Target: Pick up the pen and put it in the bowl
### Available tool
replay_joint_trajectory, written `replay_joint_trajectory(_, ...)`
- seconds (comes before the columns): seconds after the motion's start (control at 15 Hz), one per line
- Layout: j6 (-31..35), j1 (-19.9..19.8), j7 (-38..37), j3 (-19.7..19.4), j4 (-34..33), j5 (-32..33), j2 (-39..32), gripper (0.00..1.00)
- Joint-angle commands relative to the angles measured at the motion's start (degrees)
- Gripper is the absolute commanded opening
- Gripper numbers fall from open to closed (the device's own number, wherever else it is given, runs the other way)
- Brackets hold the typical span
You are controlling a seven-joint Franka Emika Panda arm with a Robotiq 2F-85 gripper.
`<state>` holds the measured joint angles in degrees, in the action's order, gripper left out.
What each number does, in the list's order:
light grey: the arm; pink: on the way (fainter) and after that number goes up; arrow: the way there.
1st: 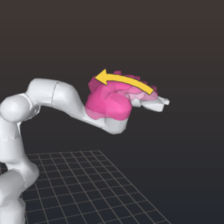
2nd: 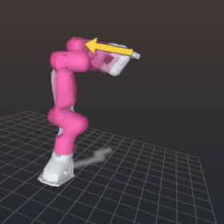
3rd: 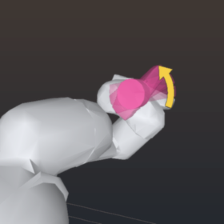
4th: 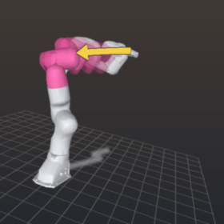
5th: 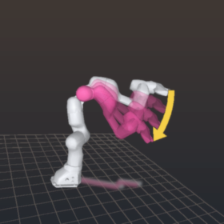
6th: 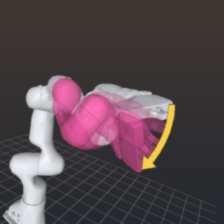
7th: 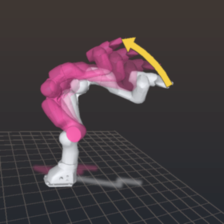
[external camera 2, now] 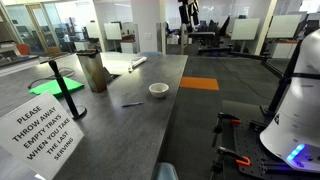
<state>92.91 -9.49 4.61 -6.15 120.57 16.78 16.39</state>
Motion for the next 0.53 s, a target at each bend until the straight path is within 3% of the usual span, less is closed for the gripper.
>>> replay_joint_trajectory(0.0, 5.08, 2.33, 7.24, -1.05, -4.36, 0.71, -7.39, 1.0)
replay_joint_trajectory(0.47, 21.53, 1.82, 29.03, -0.09, -10.43, -3.33, -23.35, 1.0)
